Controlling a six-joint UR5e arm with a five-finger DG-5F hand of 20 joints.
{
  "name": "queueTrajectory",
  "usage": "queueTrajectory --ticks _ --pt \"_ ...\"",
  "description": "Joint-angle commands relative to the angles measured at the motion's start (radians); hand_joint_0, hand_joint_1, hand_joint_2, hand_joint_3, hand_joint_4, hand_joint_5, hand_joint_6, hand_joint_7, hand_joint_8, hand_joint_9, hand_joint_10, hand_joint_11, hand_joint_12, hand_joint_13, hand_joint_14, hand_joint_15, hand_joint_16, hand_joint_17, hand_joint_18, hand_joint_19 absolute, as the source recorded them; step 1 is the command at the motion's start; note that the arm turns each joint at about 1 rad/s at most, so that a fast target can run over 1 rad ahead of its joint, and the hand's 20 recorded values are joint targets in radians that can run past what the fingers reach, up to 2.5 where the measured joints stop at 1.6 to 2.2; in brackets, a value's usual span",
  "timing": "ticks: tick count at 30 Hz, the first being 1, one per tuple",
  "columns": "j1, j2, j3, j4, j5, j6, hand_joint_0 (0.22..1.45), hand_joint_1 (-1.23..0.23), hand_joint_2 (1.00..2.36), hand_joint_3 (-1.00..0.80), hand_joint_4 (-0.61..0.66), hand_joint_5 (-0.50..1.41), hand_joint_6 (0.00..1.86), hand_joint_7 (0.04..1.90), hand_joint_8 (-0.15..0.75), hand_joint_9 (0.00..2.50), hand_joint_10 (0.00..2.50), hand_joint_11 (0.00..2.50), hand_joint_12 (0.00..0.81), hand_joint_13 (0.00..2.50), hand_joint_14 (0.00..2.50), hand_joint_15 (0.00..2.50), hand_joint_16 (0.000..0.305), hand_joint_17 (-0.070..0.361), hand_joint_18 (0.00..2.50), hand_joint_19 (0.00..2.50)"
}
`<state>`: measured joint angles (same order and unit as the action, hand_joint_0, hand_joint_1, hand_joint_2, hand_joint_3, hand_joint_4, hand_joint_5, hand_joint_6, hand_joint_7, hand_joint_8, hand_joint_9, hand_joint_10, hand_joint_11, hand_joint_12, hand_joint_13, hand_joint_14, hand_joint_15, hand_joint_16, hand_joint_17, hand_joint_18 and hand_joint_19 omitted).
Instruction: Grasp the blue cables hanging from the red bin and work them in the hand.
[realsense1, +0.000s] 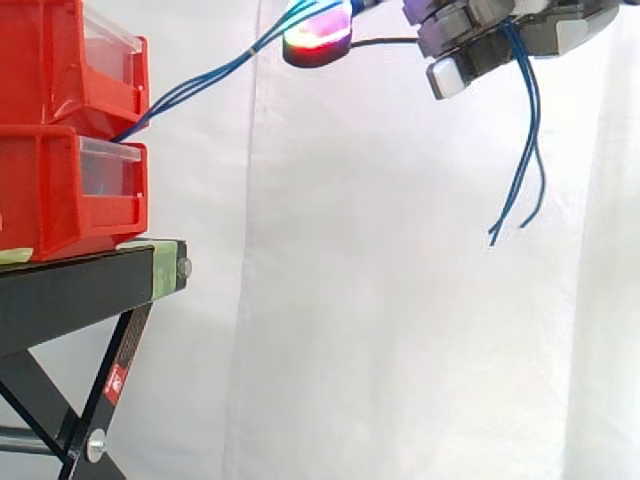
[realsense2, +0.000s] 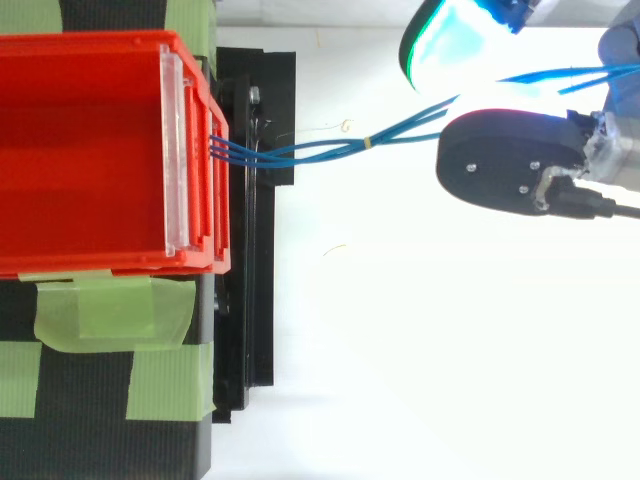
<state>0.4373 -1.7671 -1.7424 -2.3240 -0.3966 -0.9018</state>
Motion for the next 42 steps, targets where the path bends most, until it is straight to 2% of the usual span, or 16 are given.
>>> queueTrajectory --ticks 1,4,5,7,8,14,21,31,37,40,42 --pt "0.011 0.000 0.000 0.000 0.030 0.046 0.93 -0.60 1.02 -0.32 0.19 0.32 0.18 1.27 0.409 1.37 2.50 2.50 0.540 1.61 2.50 1.88 0.055 0.123 1.89 0.65" --pt "0.015 0.000 0.000 -0.002 0.038 0.064 0.94 -0.59 1.02 -0.21 0.20 0.32 0.17 1.26 0.397 1.37 2.50 2.50 0.539 1.61 2.50 1.90 0.056 0.127 1.92 0.62" --pt "0.017 0.000 0.001 -0.002 0.038 0.066 0.94 -0.59 1.02 -0.18 0.21 0.33 0.17 1.26 0.403 1.37 2.50 2.50 0.535 1.62 2.50 1.89 0.172 0.129 1.93 0.61" --pt "0.018 0.000 0.000 -0.002 0.038 0.067 0.94 -0.59 1.02 -0.18 0.21 0.34 0.15 1.27 0.397 1.36 2.50 2.50 0.542 1.62 2.50 1.88 0.171 0.128 1.93 0.62" --pt "0.020 0.002 0.000 -0.002 0.038 0.070 0.95 -0.59 1.02 -0.19 0.21 0.34 0.14 1.26 0.404 1.36 2.50 2.50 0.533 1.61 2.50 1.89 0.057 0.128 1.92 0.63" --pt "0.023 0.000 0.000 -0.005 0.061 0.101 0.94 -0.59 1.02 -0.15 0.21 0.36 0.08 1.28 0.405 1.33 2.50 2.50 0.547 1.61 2.50 1.90 0.058 0.131 1.91 0.63" --pt "0.038 0.000 0.000 -0.018 0.094 0.156 0.95 -0.60 1.02 -0.06 0.24 0.41 0.00 1.33 0.419 1.26 2.50 2.50 0.545 1.56 2.50 1.88 0.061 0.137 1.88 0.58" --pt "0.055 0.000 0.000 -0.023 0.117 0.175 0.91 -0.60 1.02 -0.37 0.24 0.40 0.00 1.33 0.439 1.22 2.50 2.50 0.551 1.52 2.50 1.88 0.056 0.125 1.80 0.63" --pt "0.067 0.000 0.000 -0.137 0.090 0.164 0.89 -0.60 1.02 -0.49 0.23 0.39 0.00 1.33 0.442 1.20 2.50 2.50 0.562 1.50 2.50 1.88 0.053 0.120 1.75 0.64" --pt "0.067 0.000 0.000 -0.230 0.036 0.164 0.88 -0.60 1.02 -0.51 0.22 0.39 0.00 1.34 0.446 1.20 2.50 2.50 0.561 1.49 2.50 1.88 0.052 0.118 1.74 0.68" --pt "0.063 0.002 0.000 -0.267 0.015 0.167 0.88 -0.60 1.02 -0.53 0.22 0.39 0.00 1.33 0.447 1.20 2.50 2.50 0.554 1.49 2.50 1.88 0.052 0.116 1.74 0.66"
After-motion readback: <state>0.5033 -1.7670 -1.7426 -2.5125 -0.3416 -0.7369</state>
